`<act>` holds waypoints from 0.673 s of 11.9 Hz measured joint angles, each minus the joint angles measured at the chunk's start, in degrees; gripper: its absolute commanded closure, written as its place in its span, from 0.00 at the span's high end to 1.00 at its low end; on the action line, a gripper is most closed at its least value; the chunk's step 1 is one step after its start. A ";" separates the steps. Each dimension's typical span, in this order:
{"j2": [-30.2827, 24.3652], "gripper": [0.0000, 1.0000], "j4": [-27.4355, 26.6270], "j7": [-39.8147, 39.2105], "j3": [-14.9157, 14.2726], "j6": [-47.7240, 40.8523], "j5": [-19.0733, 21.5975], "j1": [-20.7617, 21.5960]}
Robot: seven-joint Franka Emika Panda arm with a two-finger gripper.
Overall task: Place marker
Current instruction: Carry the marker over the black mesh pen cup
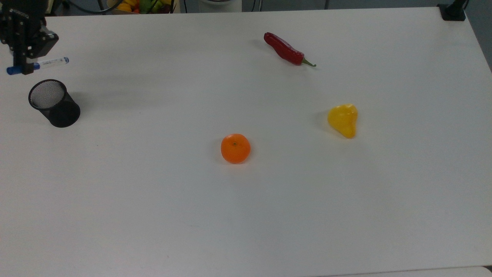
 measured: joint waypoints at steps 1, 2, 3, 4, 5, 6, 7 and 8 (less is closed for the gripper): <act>1.42 0.00 -0.24 -0.01 -0.27 2.84 0.00 -1.13; 2.56 0.00 -0.72 -0.02 -0.36 4.96 0.00 -2.18; 3.66 0.00 -1.19 -0.02 -0.40 6.63 0.00 -3.09; 4.80 0.00 -1.50 -0.03 -0.42 8.09 0.00 -3.77; 6.02 0.00 -1.86 -0.03 -0.42 10.13 0.00 -4.15; 7.13 0.00 -2.36 -0.03 -0.42 12.12 0.00 -4.38; 8.07 0.00 -2.66 -0.03 -0.42 13.11 0.00 -4.48; 8.84 0.00 -2.73 -0.03 -0.42 13.30 0.00 -4.48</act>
